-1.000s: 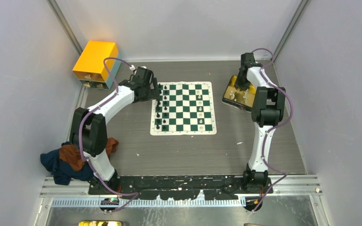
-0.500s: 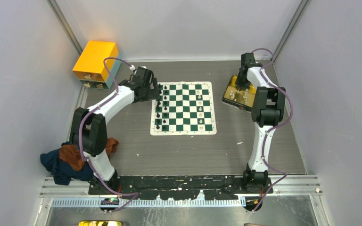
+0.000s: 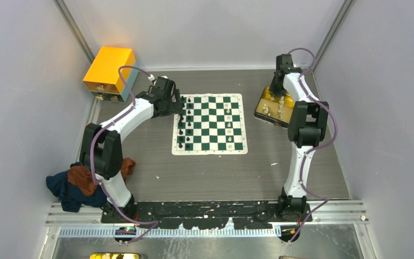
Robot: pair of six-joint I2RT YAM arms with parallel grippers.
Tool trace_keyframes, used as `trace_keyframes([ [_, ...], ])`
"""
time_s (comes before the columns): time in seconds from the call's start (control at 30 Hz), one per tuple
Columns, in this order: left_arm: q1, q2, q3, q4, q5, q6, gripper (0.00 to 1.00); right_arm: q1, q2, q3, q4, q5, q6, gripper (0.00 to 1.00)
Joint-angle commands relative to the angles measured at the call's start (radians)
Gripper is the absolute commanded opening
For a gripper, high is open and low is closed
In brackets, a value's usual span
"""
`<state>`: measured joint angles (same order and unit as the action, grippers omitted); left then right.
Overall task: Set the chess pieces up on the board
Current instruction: Pick up the chess piece from the storage box, then place the chess piece on the chessboard.
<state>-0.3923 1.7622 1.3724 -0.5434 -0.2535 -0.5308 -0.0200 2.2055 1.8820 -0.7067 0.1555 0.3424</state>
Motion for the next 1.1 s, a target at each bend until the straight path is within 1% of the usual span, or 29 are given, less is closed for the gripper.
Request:
trace_keyframes([
  [0.0,0.001,-0.058,0.015,0.018,-0.014,0.002,0.98,0.059,-0.121,0.097,-0.004,0.01,-0.019,0.01],
  [0.23,0.001,-0.081,0.001,0.033,-0.012,0.003,0.99,0.142,-0.08,0.215,-0.044,0.004,-0.031,0.01],
  [0.67,0.001,-0.108,-0.025,0.049,-0.003,0.023,0.99,0.26,0.097,0.407,-0.065,-0.049,-0.039,0.01],
  [1.07,0.001,-0.115,-0.039,0.069,0.009,0.026,0.98,0.33,0.215,0.511,-0.077,-0.089,-0.041,0.01],
])
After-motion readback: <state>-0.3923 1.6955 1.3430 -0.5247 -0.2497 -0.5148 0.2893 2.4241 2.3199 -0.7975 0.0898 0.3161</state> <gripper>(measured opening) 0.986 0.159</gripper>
